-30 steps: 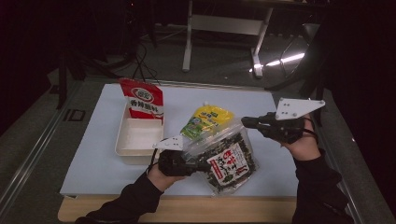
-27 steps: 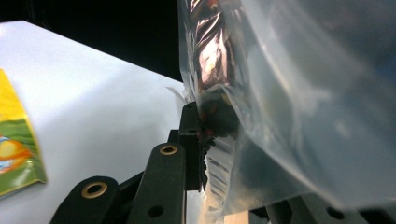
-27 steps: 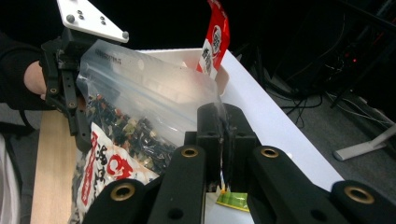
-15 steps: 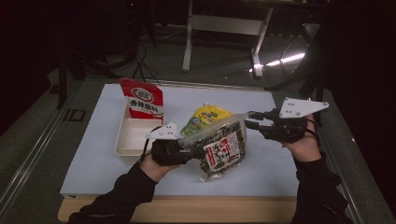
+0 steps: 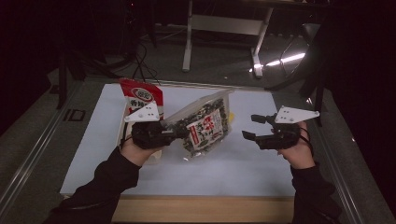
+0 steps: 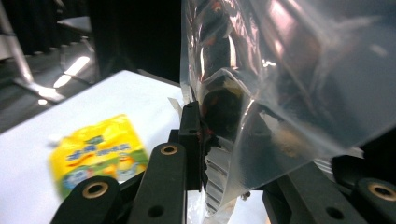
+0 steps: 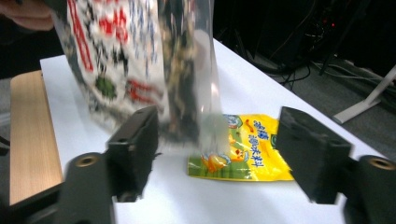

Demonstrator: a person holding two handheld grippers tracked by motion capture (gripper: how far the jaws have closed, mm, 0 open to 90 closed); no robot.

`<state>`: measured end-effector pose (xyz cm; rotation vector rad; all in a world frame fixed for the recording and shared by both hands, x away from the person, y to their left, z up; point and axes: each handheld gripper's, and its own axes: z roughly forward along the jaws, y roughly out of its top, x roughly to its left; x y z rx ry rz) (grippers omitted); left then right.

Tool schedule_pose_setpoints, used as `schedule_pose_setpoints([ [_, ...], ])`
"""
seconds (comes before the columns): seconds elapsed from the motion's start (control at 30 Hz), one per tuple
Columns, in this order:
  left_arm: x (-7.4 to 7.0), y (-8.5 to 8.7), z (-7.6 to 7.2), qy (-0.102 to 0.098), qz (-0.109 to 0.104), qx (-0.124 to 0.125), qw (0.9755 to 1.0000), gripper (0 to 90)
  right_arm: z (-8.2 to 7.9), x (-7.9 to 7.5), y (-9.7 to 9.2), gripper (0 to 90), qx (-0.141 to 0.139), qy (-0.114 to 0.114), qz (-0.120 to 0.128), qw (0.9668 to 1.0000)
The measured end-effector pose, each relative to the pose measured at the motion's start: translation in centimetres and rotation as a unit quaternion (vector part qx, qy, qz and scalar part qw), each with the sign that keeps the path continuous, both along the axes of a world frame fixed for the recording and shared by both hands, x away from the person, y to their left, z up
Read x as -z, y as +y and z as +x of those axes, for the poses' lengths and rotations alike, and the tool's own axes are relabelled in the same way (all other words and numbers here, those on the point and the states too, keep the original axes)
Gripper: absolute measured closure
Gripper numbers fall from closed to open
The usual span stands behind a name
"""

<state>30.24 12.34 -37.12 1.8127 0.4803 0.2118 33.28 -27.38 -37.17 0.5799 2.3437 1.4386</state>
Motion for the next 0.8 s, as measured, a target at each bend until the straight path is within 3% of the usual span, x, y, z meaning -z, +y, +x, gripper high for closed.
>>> schedule_pose_setpoints([
  [0.17,-0.9,1.8,0.3,-0.007,0.003,-0.015,0.9999,76.6,0.2,1.6,-0.3,19.2,0.003,0.022,0.034,0.9992],
  [0.37,-1.7,3.7,0.6,-0.011,0.009,-0.026,0.9996,76.5,0.3,2.9,-0.4,14.1,0.003,0.033,0.047,0.9983],
  [0.57,-2.1,5.2,0.4,-0.016,0.026,-0.039,0.9988,76.5,0.2,3.8,-0.6,14.0,0.005,0.037,0.047,0.9982],
  [0.8,-2.3,8.3,0.1,-0.017,0.042,-0.065,0.9969,76.5,0.2,4.9,-0.8,14.1,0.002,0.041,0.049,0.998],
])
